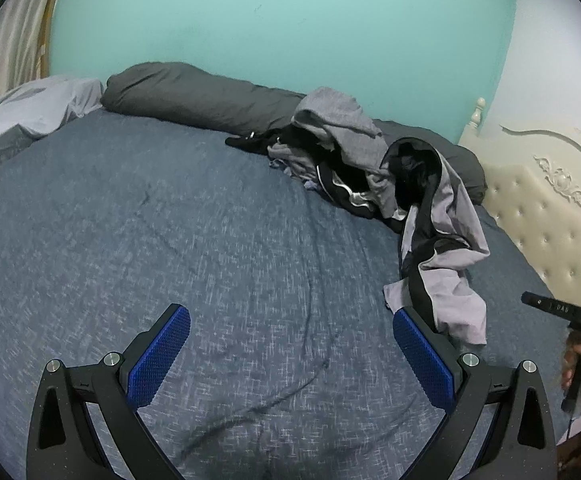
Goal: Fold clothes
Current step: 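Pull the lavender jacket out of the pile with the right tool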
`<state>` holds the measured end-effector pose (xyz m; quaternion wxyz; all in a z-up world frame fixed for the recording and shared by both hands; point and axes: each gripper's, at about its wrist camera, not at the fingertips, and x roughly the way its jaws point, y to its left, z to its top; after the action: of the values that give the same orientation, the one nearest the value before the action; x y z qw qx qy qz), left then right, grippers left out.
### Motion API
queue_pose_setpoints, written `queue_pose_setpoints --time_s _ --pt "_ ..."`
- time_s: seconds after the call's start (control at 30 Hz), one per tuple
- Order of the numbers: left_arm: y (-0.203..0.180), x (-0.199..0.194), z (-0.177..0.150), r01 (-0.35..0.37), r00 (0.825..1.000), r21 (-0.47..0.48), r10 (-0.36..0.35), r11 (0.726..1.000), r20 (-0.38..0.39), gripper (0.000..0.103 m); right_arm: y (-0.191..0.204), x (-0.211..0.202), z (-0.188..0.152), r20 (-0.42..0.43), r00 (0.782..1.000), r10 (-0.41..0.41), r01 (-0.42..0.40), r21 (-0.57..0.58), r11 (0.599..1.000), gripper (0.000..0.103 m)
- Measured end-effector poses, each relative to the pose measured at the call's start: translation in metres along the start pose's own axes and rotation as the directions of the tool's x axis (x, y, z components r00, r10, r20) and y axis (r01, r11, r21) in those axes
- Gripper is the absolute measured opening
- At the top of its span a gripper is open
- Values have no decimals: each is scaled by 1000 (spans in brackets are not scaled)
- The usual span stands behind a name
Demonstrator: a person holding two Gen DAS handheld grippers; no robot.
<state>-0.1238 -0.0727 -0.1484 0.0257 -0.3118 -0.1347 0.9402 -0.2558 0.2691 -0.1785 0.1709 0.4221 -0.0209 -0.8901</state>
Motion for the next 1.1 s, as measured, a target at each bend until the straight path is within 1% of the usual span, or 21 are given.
queue_pose_setpoints --time_s 0.03,0.07,0.1,0.13,0.2,0.27,0.33,0.63,0.67,0.77,0.8,0.83,0.87,0.9,0.93,0.97,1.0,1.1 --pt "0 3 -3 4 1000 -5 -4 1000 -3 103 0 6 0 -11 1000 16 -16 8 1000 34" --pt "-2 6 -7 5 1000 -2 -5 1000 -6 103 1 12 0 -22 999 33 -32 17 999 46" --pt "-2 11 -10 4 1000 6 -4 1000 -13 103 4 19 -1 -32 998 46 -46 21 999 54" --pt "-3 15 -14 3 1000 15 -3 1000 -20 103 9 27 0 -44 997 59 -58 22 998 56" --pt "-4 25 -22 2 999 33 -1 999 -33 103 14 41 0 -67 995 69 -68 18 997 65" --pt "-5 34 -29 0 999 50 2 999 -46 103 17 54 1 -89 994 66 -65 14 998 67" --pt "-4 43 -36 1 998 61 2 998 -62 103 20 70 2 -110 993 37 -35 21 999 68" --pt "17 70 -51 3 996 26 -1 1000 -84 103 10 128 4 -100 995 -29 37 74 997 68" --pt "19 71 -52 2 996 23 0 1000 -84 103 13 134 4 -92 996 -23 29 64 998 68" --pt "23 74 -54 -4 996 19 5 1000 -86 103 17 157 3 -155 983 -99 104 22 994 68" --pt "24 75 -54 -9 996 20 10 1000 -87 103 16 161 1 -157 981 -117 122 21 992 68" --pt "25 76 -55 -13 996 21 15 1000 -88 103 15 164 0 -158 978 -134 139 21 990 66" --pt "26 76 -55 -17 996 22 19 1000 -89 103 12 167 -3 -160 982 -103 111 40 993 56" --pt "27 76 -55 -15 996 21 17 1000 -88 103 11 167 -4 -159 984 -81 89 46 995 39" --pt "28 76 -55 -13 996 21 15 1000 -88 103 10 167 -6 -157 986 -59 68 51 996 31" --pt "29 76 -55 -13 996 21 14 1000 -85 103 12 163 -6 -145 988 -57 62 33 998 16" --pt "29 75 -55 -12 996 21 14 1000 -84 103 14 160 -6 -134 989 -60 62 14 998 7" --pt "30 72 -51 -15 997 18 16 1000 -76 103 24 132 5 -77 996 -40 37 -46 998 3"
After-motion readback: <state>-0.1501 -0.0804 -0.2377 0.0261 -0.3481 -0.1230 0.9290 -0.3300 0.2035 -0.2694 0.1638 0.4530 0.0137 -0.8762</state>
